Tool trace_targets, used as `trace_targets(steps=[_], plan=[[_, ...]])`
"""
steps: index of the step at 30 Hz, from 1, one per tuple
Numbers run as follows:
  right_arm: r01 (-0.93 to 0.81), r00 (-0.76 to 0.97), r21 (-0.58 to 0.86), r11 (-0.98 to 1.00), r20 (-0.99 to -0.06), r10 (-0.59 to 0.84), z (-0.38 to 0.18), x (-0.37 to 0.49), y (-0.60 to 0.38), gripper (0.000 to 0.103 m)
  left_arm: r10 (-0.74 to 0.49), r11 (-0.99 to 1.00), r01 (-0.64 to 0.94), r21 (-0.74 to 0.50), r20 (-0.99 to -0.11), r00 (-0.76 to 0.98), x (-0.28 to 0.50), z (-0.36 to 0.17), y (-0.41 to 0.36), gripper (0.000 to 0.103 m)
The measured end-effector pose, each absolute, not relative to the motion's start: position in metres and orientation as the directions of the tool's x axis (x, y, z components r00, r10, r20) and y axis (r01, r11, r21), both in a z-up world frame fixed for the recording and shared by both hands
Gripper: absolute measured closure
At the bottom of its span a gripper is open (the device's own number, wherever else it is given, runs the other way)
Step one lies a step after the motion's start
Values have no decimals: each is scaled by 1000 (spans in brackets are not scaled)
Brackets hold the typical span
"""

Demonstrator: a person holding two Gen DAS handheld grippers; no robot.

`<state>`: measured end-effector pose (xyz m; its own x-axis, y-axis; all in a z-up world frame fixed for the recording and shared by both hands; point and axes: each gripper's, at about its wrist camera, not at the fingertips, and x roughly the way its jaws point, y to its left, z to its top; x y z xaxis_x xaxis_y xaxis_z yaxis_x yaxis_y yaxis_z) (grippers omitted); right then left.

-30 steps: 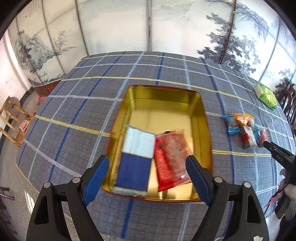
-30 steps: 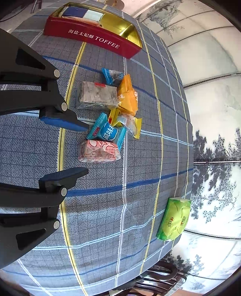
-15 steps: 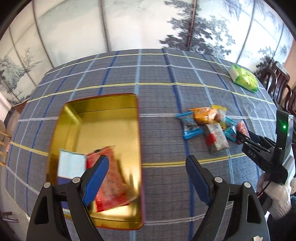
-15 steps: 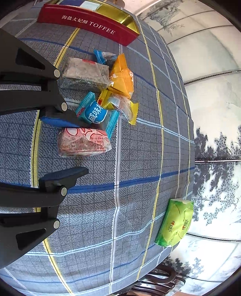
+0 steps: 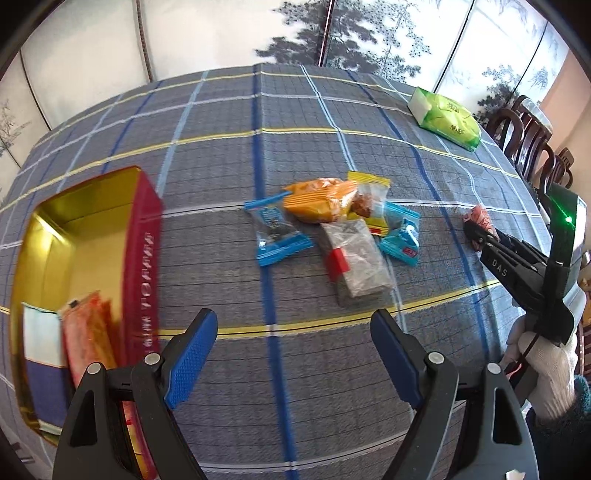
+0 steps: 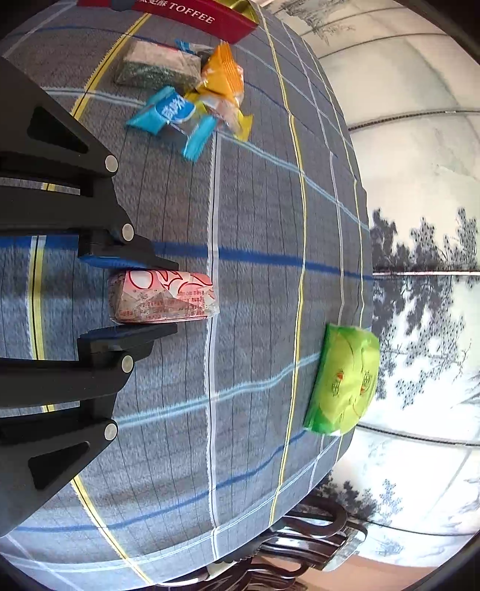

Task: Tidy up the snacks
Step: 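Grasp the pink-and-white packet with the right tool while the left tool grasps the clear flake bag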

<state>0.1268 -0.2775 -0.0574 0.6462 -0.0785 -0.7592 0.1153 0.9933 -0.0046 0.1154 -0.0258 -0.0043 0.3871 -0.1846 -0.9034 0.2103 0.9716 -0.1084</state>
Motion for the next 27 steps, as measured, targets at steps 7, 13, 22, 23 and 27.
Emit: trace_targets(steps=[7, 13, 22, 23, 27], plan=[[141, 644, 4, 990, -760, -88, -57, 127, -290, 75, -202, 971, 195, -138, -909, 365, 133, -11, -54, 25], [140, 647, 24, 990, -759, -73, -57, 128, -289, 75, -191, 972, 195, -133, -927, 323, 148, -22, -76, 41], [140, 647, 26, 990, -759, -72, -57, 127, -290, 74, -167, 973, 207, -103, -933, 319, 162, -31, -93, 51], [141, 647, 25, 990, -759, -73, -57, 127, -290, 74, -157, 974, 208, -92, -934, 322, 163, -32, -95, 52], [141, 647, 25, 990, -759, -73, -57, 127, -291, 74, -129, 974, 220, -57, -937, 325, 163, -37, -96, 68]])
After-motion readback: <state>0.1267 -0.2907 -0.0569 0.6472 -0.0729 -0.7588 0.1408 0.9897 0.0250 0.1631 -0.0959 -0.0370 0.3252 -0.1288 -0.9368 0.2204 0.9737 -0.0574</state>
